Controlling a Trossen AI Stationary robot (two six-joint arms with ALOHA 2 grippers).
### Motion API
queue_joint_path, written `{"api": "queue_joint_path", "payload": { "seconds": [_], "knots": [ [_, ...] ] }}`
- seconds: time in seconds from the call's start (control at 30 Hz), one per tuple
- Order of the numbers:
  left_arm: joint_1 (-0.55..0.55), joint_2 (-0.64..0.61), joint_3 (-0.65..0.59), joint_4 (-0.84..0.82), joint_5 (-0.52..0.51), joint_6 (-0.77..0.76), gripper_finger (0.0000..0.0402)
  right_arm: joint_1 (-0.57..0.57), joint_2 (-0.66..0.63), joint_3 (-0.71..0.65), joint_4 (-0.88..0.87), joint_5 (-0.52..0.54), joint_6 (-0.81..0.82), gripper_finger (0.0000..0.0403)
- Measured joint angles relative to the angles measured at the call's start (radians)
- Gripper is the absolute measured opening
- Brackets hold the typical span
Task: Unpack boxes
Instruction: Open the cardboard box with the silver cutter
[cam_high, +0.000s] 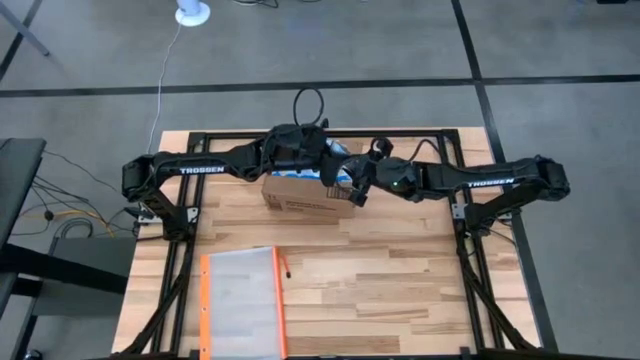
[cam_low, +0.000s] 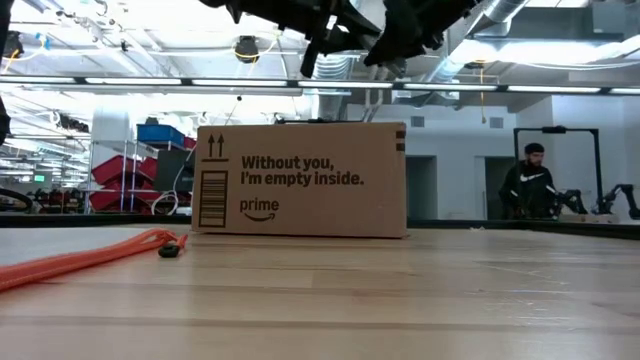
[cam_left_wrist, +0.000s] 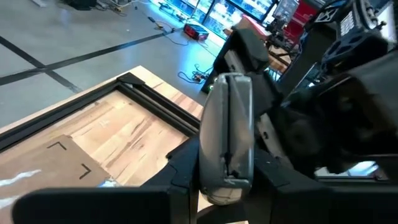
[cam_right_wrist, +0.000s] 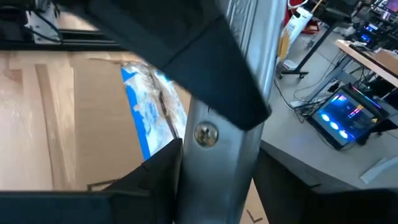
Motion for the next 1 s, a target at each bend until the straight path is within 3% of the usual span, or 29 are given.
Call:
{"api": "queue_joint_path", "payload": {
  "seconds": [0.4,0.57,0.77,0.9,1.0],
  "knots": [
    [-0.004,-0.002,0.001,-0.018,-0.008,0.003,0.0062,0.003,0.001,0.007,0.005,0.007,0.004,0.0117],
    [-0.005,-0.002,0.001,-0.024,0.003,0.026,0.0070,0.002,0.001,0.007,-0.007,0.006,0.002,0.0115],
    [-0.007,-0.006,-0.002,-0.103,0.088,0.210,0.0161,0.001,-0.019,0.008,-0.065,0.002,0.019,0.0115],
    [-0.008,-0.025,-0.002,-0.252,0.087,0.379,0.0176,-0.006,-0.066,0.009,-0.132,-0.024,0.071,0.0115],
    [-0.007,-0.040,-0.002,-0.362,0.074,0.506,0.0177,-0.014,-0.111,0.009,-0.212,-0.124,0.120,0.0115]
  ]
}}
